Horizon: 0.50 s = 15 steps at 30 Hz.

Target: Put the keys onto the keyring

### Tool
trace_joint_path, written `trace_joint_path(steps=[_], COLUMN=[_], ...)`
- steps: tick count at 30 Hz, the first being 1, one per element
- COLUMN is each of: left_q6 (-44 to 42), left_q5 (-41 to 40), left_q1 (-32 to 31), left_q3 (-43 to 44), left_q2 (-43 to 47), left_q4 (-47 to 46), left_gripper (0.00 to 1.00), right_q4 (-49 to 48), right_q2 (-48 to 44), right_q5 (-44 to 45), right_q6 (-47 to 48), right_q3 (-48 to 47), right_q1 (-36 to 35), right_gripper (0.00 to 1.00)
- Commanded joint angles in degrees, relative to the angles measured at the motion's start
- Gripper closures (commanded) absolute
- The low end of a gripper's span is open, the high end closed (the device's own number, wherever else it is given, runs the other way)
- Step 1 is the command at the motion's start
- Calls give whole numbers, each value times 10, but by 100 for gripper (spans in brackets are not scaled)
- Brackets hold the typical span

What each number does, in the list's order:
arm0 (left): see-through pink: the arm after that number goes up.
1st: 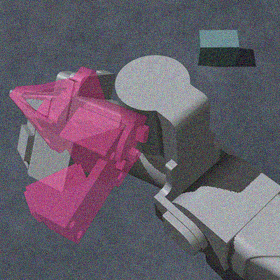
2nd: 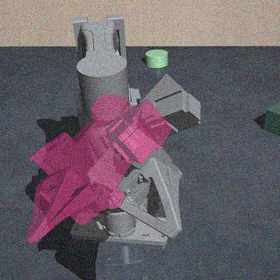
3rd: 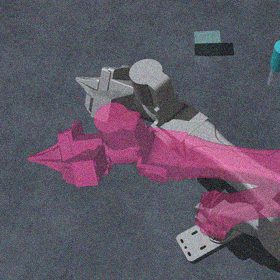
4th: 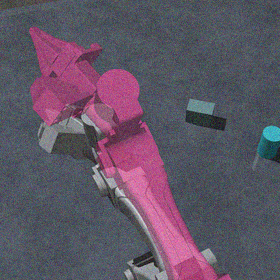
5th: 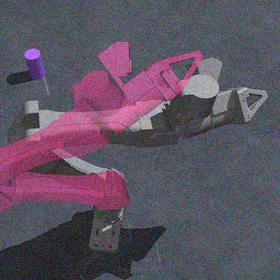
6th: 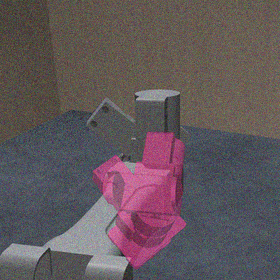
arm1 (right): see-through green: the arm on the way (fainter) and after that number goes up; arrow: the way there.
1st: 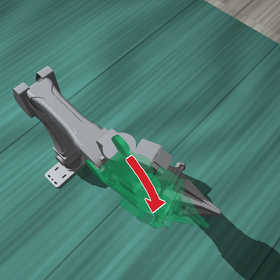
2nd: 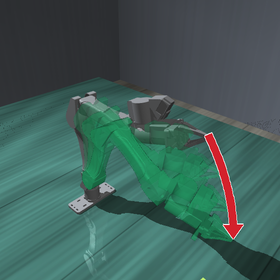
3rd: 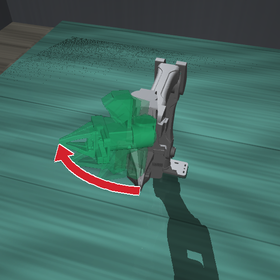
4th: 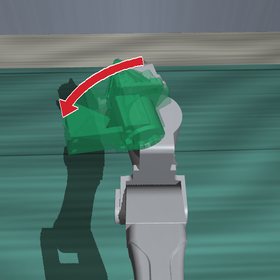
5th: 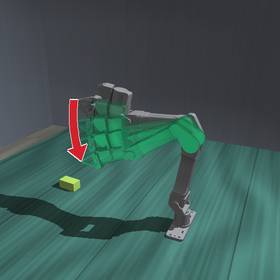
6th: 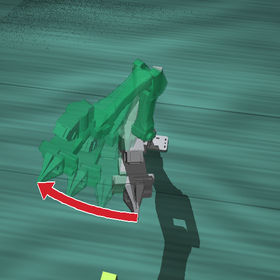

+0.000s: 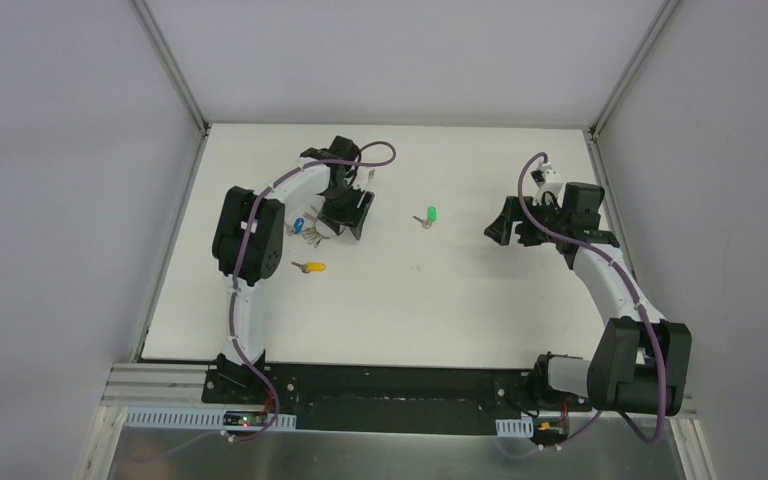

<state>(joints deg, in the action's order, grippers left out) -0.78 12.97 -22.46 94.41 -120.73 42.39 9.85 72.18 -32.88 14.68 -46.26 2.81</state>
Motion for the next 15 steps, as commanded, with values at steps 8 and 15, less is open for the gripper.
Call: trace_joint_path(steps=[8, 15], left_q6=[25, 23], left_q5=[24, 34], left_q1=[-2, -37], left_q3=[14, -71], left_q2=[-25, 27], left_q4=[15, -5], left_gripper=[38, 43], right_q4=[2, 2], right_q2=[-3, -7], right_q5=[-7, -5], right_q6=[15, 18], right_q3=[-8, -6], right_q1=[4, 4], right_gripper=[2, 2])
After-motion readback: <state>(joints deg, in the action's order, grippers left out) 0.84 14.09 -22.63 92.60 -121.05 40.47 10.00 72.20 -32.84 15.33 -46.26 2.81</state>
